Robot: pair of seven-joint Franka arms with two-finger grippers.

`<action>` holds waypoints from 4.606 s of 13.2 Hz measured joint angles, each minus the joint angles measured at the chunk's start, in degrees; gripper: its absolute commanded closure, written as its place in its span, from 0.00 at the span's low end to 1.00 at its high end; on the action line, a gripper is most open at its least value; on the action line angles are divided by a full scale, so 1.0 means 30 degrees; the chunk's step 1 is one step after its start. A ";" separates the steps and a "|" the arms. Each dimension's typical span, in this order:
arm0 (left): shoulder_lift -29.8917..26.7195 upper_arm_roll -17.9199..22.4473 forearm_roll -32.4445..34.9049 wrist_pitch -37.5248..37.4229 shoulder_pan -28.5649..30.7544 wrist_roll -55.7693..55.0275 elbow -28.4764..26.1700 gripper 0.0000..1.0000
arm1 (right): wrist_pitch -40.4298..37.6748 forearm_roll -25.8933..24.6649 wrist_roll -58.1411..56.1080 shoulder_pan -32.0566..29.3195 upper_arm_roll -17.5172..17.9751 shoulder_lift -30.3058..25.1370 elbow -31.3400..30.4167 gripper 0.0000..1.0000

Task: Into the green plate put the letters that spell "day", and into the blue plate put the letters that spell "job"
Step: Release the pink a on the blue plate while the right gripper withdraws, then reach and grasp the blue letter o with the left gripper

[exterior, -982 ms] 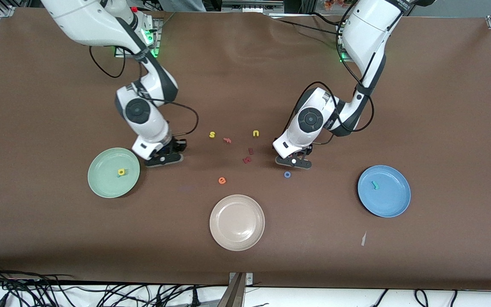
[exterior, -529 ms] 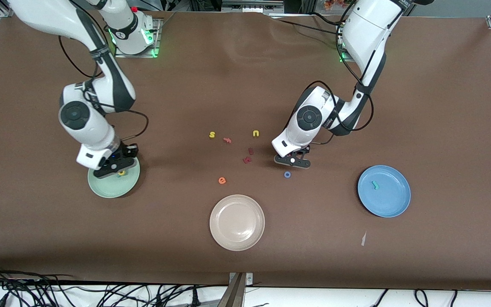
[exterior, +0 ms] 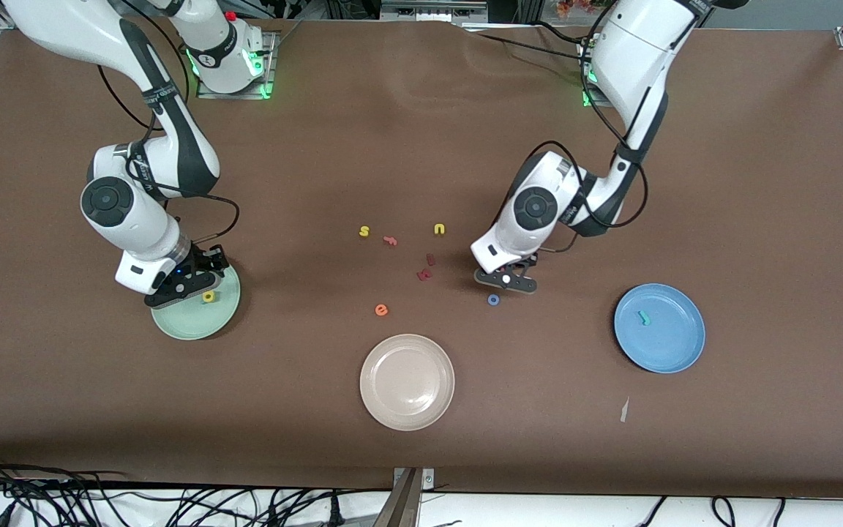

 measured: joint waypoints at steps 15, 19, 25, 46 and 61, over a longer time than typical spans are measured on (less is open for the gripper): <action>0.0260 0.0694 0.2196 -0.2723 0.7975 1.2968 0.3138 0.00 | -1.1545 0.2776 0.2585 0.0003 0.0097 -0.6265 0.5079 0.00; 0.0564 0.0253 0.0489 -0.2984 0.7662 1.0313 0.3638 0.00 | -1.3979 0.2911 0.2596 -0.0004 -0.0035 -0.6300 0.7365 0.00; 0.1237 0.0083 0.0073 -0.3145 0.3340 0.2193 0.5203 0.00 | -1.4873 0.2920 0.2629 -0.0009 -0.0356 -0.6029 0.7835 0.00; 0.4546 0.0049 -0.0644 -0.2217 0.0098 -0.4144 0.7487 0.15 | -1.4881 0.2917 0.2644 -0.0026 -0.0569 -0.5666 0.7937 0.00; 0.4530 0.0125 -0.0512 -0.2218 0.0002 -0.4097 0.7348 0.90 | -1.4510 0.2911 0.2651 -0.0031 -0.0851 -0.5510 0.7937 0.00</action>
